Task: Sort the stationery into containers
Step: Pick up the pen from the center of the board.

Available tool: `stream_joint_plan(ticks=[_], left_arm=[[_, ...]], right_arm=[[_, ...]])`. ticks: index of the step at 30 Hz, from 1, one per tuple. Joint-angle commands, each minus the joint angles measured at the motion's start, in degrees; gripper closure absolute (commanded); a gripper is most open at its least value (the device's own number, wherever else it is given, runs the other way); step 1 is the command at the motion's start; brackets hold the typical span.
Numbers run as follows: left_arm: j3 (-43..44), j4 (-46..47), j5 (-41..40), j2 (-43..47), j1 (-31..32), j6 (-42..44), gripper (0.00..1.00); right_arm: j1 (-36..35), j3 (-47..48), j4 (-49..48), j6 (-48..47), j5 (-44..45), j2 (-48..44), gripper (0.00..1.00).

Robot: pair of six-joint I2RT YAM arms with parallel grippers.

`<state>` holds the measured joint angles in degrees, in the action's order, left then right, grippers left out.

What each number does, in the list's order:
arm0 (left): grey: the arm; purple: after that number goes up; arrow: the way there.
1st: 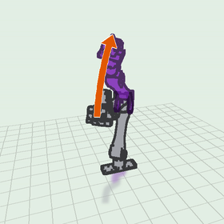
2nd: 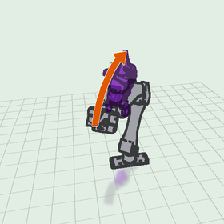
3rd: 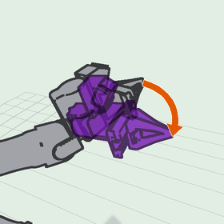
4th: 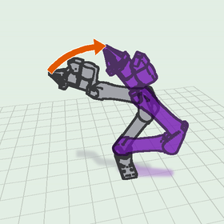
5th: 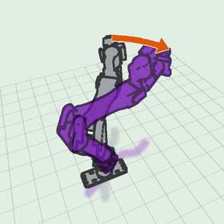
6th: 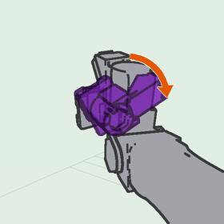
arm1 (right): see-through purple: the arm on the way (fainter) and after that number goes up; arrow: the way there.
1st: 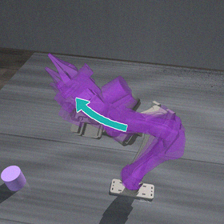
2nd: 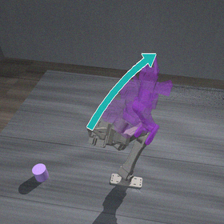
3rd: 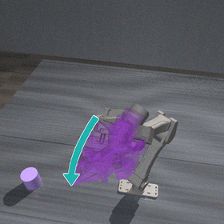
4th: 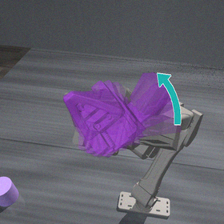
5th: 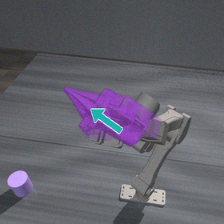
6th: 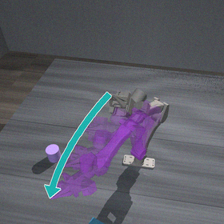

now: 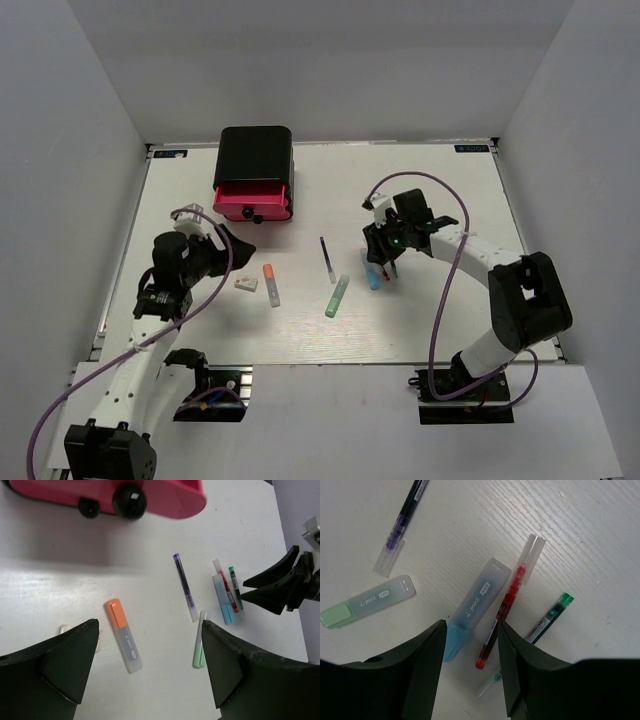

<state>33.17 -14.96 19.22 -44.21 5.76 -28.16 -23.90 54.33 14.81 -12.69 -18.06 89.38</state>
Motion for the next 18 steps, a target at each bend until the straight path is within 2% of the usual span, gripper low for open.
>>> stream_joint_plan(ticks=[1,8,18], left_arm=[[-2.8,-2.9,-1.5,3.9,0.2,-3.4,0.07],[-4.6,-5.4,-2.5,7.7,0.2,-5.0,0.07],[-5.1,-7.0,-3.1,8.9,0.2,-5.6,0.07]], right_arm=[[-1.7,0.0,-1.1,2.9,4.6,0.6,0.48],[-4.5,-1.1,-2.1,4.3,7.2,2.6,0.5],[-6.8,-1.2,-3.0,6.4,11.2,6.1,0.51]])
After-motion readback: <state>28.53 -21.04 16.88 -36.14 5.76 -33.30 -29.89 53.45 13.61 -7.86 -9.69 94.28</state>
